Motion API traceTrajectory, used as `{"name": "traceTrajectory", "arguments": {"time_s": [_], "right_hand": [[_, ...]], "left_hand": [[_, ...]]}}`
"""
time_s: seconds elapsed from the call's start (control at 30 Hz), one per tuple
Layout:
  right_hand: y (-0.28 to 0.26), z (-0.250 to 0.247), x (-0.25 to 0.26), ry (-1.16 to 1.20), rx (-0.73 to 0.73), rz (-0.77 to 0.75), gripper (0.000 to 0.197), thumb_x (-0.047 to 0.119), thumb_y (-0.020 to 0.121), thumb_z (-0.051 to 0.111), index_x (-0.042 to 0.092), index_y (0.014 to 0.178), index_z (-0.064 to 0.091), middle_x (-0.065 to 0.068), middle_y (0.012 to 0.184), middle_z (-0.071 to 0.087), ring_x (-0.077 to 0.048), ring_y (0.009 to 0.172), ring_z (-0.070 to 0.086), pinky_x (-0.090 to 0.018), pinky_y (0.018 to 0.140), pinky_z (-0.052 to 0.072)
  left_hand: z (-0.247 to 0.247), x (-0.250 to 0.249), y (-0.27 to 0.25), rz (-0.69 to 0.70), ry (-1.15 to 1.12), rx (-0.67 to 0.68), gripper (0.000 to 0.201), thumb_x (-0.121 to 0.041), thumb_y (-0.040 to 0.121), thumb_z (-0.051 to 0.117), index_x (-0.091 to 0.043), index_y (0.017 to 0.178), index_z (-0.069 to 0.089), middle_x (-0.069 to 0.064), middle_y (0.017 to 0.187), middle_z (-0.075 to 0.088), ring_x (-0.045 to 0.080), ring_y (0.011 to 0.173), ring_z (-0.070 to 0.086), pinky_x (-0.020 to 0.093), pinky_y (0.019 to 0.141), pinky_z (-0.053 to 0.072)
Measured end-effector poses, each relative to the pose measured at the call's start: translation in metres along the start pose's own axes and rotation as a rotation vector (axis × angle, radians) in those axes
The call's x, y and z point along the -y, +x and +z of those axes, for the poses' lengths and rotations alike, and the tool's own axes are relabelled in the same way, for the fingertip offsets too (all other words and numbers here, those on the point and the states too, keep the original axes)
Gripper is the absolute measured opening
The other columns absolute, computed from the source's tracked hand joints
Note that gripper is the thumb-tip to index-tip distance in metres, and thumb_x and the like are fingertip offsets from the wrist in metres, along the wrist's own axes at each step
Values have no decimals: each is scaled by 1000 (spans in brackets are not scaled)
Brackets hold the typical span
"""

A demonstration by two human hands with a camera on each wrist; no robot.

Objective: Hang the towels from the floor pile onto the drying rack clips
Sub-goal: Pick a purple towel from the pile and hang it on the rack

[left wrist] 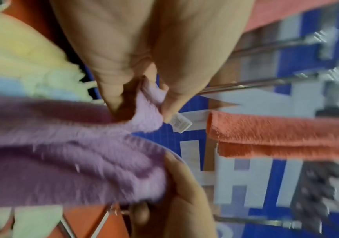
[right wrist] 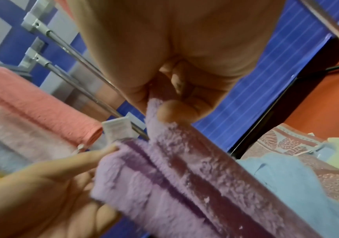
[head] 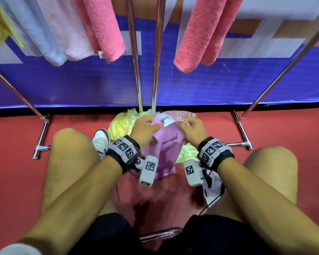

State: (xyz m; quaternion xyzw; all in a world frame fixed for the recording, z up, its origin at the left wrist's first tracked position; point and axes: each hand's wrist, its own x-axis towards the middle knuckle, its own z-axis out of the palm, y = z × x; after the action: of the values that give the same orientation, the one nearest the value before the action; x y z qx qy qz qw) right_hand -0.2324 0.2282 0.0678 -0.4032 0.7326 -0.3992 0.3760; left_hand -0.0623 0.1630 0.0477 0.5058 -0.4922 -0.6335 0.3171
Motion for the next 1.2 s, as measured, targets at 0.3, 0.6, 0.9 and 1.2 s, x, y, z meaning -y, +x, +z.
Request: {"name": "traceTrajectory", "arguments": {"time_s": [0.3, 0.6, 0.9, 1.2], "right_hand": [[-14, 22, 3, -50, 183, -137, 23, 13, 76, 50, 36, 77, 54, -27, 70, 52, -43, 57, 57, -59, 55, 53], [-9, 15, 2, 112, 284, -79, 23, -13, 89, 51, 5, 96, 64, -3, 63, 65, -17, 64, 68, -34, 68, 61], [-13, 12, 2, -17, 314, -106, 17, 15, 95, 62, 0, 90, 69, -19, 81, 73, -30, 76, 73, -24, 59, 56], [-13, 14, 4, -16, 315, -132, 18, 12, 95, 61, 8, 79, 67, -20, 76, 72, -21, 62, 67, -46, 66, 59]], "left_hand": [[21, 22, -21, -156, -237, 58, 31, 13, 88, 60, 5, 117, 63, 24, 103, 66, 30, 85, 62, 39, 79, 57], [12, 12, -16, -24, -231, -35, 21, 10, 91, 57, -8, 92, 69, 15, 90, 73, 29, 82, 68, 42, 85, 55], [12, 10, -27, 90, -75, -34, 18, 1, 87, 67, -13, 93, 77, 14, 93, 76, 28, 87, 72, 52, 91, 56], [10, 7, -31, 139, -35, 9, 17, 1, 88, 69, -14, 88, 77, 4, 82, 76, 20, 81, 68, 55, 92, 55]]}}
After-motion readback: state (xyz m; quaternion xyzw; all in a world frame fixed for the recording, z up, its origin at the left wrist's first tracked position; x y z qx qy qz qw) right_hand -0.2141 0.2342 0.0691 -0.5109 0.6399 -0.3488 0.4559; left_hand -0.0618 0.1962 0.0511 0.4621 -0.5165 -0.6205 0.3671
